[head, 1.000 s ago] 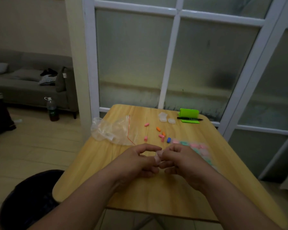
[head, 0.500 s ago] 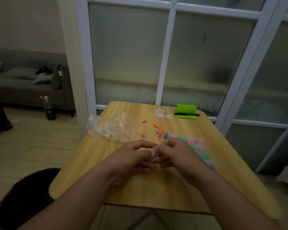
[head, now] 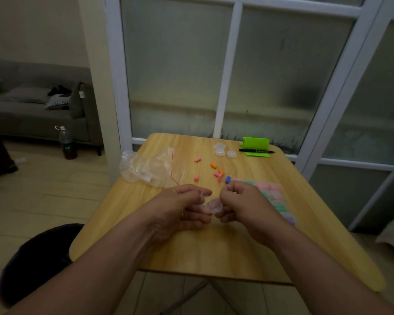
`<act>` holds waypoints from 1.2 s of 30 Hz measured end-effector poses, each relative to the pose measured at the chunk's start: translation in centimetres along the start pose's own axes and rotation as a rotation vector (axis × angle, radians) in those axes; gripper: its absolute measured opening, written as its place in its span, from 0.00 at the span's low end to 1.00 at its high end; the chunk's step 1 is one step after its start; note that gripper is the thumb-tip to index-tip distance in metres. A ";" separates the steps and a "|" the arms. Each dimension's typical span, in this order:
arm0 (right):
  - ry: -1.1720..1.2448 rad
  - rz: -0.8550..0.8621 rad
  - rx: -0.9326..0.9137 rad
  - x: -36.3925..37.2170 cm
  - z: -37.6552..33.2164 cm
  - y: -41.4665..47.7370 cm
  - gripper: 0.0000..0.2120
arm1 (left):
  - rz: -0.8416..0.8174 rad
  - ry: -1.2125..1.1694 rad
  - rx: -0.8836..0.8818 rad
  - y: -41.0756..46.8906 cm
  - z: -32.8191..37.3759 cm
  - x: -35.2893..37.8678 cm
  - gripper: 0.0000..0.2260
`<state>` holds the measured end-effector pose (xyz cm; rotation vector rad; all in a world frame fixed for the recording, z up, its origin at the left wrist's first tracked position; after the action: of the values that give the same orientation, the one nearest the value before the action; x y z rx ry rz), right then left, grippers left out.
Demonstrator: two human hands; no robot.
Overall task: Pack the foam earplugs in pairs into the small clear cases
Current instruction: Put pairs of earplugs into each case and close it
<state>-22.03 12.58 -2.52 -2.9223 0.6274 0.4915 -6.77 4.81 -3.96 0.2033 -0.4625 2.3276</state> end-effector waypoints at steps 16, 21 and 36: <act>-0.448 0.149 -0.257 -0.8 -1.1 0.0 0.07 | -0.242 -0.206 -0.138 -0.7 -2.1 2.8 0.17; -0.527 0.095 -0.316 0.0 -1.7 0.0 0.08 | -0.232 -0.108 -0.113 -0.6 -2.5 3.6 0.16; -1.119 0.171 -0.218 -2.9 -2.4 11.6 0.13 | 0.089 -0.501 -0.153 1.0 -1.1 1.3 0.17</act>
<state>-28.66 2.72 0.21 -2.1730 0.6259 2.0515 -8.43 5.40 -4.86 0.7111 -0.9061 2.3038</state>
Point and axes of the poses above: each hand's wrist, its own y-axis towards the middle knuckle, its own x-axis out of the palm, z = x × y, the point moved 6 cm from there along y, towards the middle knuckle, and after that the axes turned 6 degrees about -y, right-handed, at the moved point
